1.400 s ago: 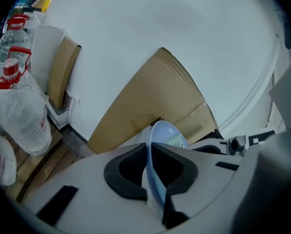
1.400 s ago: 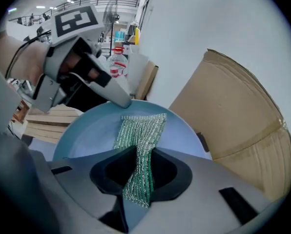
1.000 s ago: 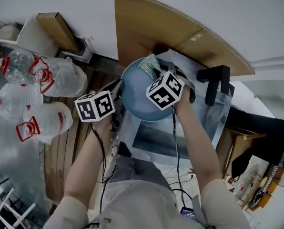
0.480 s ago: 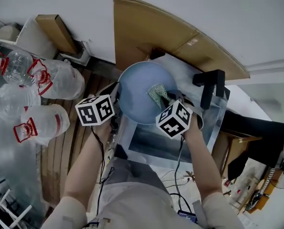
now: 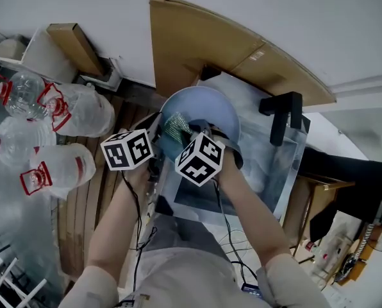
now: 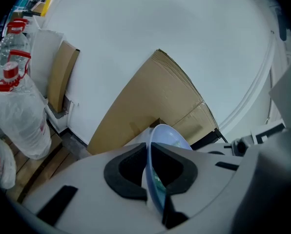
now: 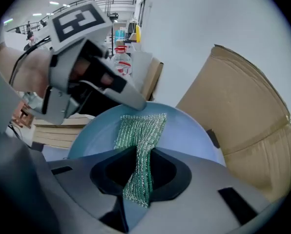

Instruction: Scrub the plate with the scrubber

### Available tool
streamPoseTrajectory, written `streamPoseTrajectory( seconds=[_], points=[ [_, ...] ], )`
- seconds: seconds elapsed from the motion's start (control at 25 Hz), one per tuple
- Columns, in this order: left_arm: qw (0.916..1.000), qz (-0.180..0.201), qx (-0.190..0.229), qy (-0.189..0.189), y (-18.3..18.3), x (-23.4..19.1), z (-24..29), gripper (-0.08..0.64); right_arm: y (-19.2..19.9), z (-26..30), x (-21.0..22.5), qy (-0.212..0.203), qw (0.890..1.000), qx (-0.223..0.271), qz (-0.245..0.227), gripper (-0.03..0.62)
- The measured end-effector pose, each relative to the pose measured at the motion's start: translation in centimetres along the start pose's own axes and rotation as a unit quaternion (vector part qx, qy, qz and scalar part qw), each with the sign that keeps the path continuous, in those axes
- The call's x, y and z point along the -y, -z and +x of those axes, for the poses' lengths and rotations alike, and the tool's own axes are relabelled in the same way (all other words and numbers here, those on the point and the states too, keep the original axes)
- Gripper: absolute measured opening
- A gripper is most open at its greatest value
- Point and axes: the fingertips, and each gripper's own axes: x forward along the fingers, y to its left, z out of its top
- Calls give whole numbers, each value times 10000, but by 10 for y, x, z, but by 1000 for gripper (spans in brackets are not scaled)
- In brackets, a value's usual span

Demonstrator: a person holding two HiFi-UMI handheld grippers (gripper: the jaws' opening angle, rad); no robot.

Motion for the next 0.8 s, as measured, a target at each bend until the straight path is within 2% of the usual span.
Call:
streamPoseTrajectory(
  seconds=[0.2, 0.32, 0.4, 0.52, 0.64, 0.8],
  points=[
    [9989, 464, -112, 20, 2, 3, 0, 37, -15, 16, 60, 657, 9977, -70, -116, 106],
    [9996, 288, -45, 30, 1, 1, 0, 37, -14, 17, 83, 812, 9966, -105, -39, 106],
    [9998, 201, 8, -2, 0, 0, 0, 37, -3, 14, 98, 1046, 9944, -163, -38, 106],
    [9994, 318, 52, -130, -1, 0, 0, 37, 22, 6, 117, 1425, 9891, -381, -33, 104],
    [9990, 382, 67, -209, 0, 0, 1, 35, 51, -4, 127, 1604, 9846, -692, 22, 104],
    [9970, 698, 20, -329, -1, 3, 0, 32, 84, -18, 115, 1692, 9778, -1214, -249, 103]
  ],
)
